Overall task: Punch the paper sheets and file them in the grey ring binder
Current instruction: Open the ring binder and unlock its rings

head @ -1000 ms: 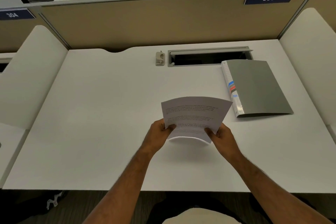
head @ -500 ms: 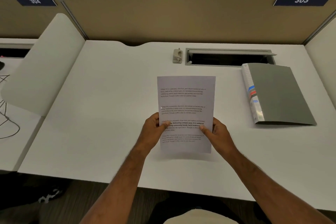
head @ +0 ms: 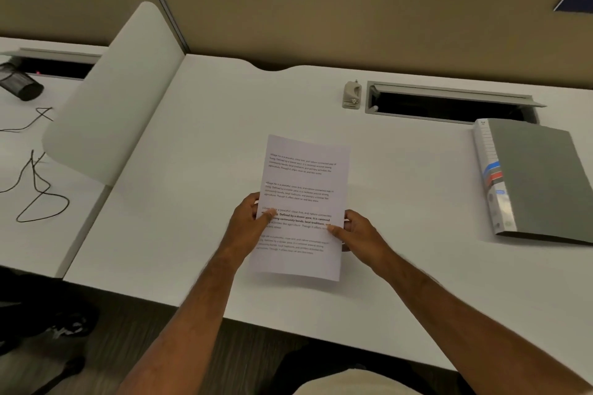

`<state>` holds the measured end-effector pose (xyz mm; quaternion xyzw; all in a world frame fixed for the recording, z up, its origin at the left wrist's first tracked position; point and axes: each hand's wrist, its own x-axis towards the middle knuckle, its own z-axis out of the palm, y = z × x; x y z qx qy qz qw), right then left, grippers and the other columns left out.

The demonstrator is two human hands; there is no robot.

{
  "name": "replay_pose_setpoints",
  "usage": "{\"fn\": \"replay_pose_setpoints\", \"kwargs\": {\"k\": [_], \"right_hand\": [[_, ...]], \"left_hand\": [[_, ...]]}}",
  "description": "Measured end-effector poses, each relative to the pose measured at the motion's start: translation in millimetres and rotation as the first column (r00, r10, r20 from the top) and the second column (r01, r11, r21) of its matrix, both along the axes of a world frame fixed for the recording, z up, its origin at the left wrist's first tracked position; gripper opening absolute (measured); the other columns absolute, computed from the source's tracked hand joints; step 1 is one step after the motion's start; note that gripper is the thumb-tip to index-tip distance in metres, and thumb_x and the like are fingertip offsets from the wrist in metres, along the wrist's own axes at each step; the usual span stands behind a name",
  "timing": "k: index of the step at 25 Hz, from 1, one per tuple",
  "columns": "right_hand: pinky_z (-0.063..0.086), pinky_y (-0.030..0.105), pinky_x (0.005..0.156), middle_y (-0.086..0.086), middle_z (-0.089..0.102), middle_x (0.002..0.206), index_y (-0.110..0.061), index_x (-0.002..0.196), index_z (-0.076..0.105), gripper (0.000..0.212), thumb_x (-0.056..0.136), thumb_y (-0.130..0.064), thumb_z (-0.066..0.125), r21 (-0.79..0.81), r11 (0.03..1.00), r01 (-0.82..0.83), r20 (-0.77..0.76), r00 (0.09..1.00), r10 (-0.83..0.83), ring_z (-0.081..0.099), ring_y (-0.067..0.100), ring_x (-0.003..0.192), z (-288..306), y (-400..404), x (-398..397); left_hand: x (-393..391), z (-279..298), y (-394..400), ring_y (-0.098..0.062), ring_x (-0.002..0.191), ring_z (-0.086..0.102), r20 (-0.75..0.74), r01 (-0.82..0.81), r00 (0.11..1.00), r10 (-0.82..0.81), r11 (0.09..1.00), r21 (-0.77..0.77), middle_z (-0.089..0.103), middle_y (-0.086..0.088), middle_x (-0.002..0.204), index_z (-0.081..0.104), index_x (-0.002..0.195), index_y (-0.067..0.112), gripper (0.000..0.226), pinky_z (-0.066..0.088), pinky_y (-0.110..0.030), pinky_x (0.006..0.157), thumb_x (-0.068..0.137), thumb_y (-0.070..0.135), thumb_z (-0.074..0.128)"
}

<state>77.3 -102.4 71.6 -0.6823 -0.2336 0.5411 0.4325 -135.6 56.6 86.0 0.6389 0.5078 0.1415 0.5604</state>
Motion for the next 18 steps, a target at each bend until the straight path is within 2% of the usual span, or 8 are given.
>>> {"fn": "replay_pose_setpoints", "kwargs": {"k": [4, 8, 10, 14, 18], "right_hand": [[0.062, 0.032, 0.075, 0.005, 0.073, 0.115, -0.011, 0.124, 0.052, 0.029, 0.099, -0.021, 0.063, -0.055, 0.998, -0.033, -0.046, 0.998, 0.031, 0.074, 0.017, 0.097, -3, 32, -20], [0.062, 0.037, 0.085, 0.006, 0.070, 0.117, -0.013, 0.130, 0.049, 0.038, 0.097, -0.021, 0.066, -0.063, 0.993, -0.101, -0.061, 0.993, 0.097, 0.073, 0.020, 0.099, -9, 61, -40], [0.061, 0.035, 0.085, 0.005, 0.068, 0.120, -0.014, 0.134, 0.048, 0.042, 0.096, -0.021, 0.066, -0.069, 0.987, -0.147, -0.055, 0.988, 0.143, 0.072, 0.020, 0.101, -10, 75, -49], [0.060, 0.041, 0.090, 0.002, 0.065, 0.126, -0.018, 0.136, 0.047, 0.047, 0.094, -0.022, 0.068, -0.091, 0.968, -0.233, -0.051, 0.972, 0.229, 0.068, 0.018, 0.108, -15, 98, -66], [0.057, 0.037, 0.089, -0.005, 0.064, 0.127, -0.021, 0.132, 0.048, 0.046, 0.092, -0.021, 0.070, -0.114, 0.944, -0.311, -0.023, 0.950, 0.310, 0.063, 0.012, 0.113, -15, 116, -79]], "left_hand": [[-24, 0, 33, -0.008, 0.090, 0.074, -0.045, -0.013, 0.999, 0.015, 0.999, 0.035, 0.073, 0.005, 0.115, 0.056, 0.134, 0.024, 0.037, 0.060, -0.020, 0.069, 0.098, 0.024, 0.067], [-43, -2, 68, -0.009, 0.090, 0.072, -0.111, -0.012, 0.994, 0.022, 0.996, 0.090, 0.072, 0.002, 0.116, 0.056, 0.134, 0.022, 0.038, 0.055, -0.017, 0.066, 0.098, 0.024, 0.066], [-50, -5, 82, -0.011, 0.092, 0.072, -0.142, -0.008, 0.990, 0.025, 0.993, 0.114, 0.071, 0.000, 0.118, 0.056, 0.136, 0.021, 0.039, 0.055, -0.017, 0.066, 0.098, 0.024, 0.066], [-62, -16, 102, -0.018, 0.095, 0.072, -0.191, -0.008, 0.981, 0.033, 0.991, 0.132, 0.070, -0.003, 0.121, 0.054, 0.137, 0.021, 0.040, 0.056, -0.023, 0.070, 0.099, 0.023, 0.065], [-71, -29, 117, -0.023, 0.096, 0.073, -0.226, -0.034, 0.972, 0.066, 0.989, 0.141, 0.071, -0.006, 0.122, 0.052, 0.138, 0.024, 0.041, 0.061, -0.034, 0.076, 0.099, 0.023, 0.064]]}}
